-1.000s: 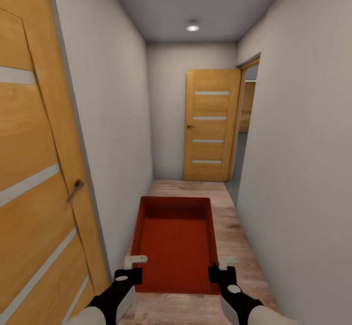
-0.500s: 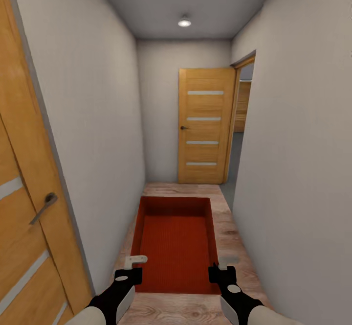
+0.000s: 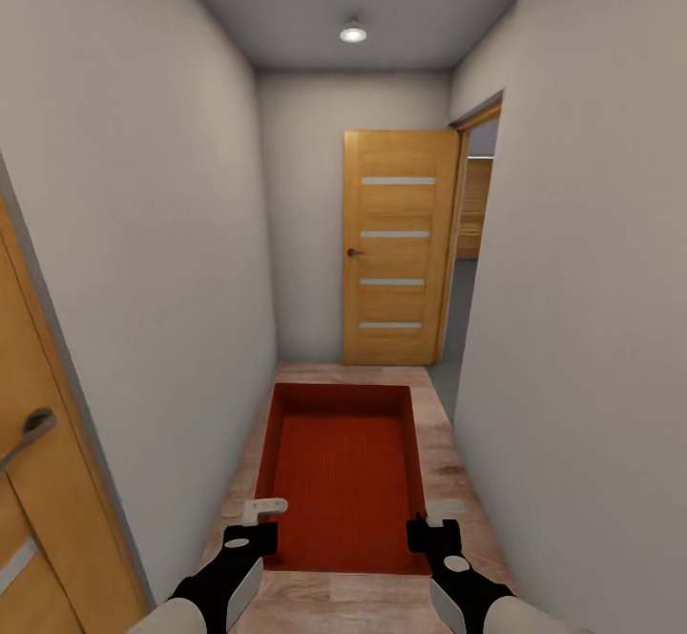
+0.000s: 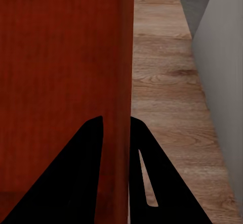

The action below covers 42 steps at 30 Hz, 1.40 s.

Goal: Move the two storage containers from the living room to the garage. In the garage, place one container on the floor and stack the other container on top of it (either order is fine).

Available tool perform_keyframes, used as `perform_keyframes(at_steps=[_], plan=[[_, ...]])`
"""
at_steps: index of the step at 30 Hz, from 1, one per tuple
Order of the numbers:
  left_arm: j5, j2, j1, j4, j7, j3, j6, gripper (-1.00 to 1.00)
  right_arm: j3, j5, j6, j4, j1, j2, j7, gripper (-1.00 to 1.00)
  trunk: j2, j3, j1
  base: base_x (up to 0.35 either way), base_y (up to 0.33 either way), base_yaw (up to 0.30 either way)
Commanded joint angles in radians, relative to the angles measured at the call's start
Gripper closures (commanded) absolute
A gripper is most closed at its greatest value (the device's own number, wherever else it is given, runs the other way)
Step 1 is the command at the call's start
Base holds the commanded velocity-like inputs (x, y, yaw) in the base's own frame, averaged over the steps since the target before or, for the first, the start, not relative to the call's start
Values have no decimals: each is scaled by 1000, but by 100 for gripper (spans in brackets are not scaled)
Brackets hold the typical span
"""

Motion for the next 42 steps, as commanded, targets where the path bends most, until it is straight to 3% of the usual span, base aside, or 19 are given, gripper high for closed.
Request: perform_keyframes(at_steps=[1, 42], plan=[[-17, 0, 0, -4, 16, 18, 7, 100, -33, 0, 0, 1, 0, 0, -7, 100, -1, 0, 1, 319, -84, 0], [-17, -1, 0, -3, 16, 18, 14, 100, -33, -1, 0, 1, 0, -1, -1, 100, -1, 0, 1, 319, -12, 18]])
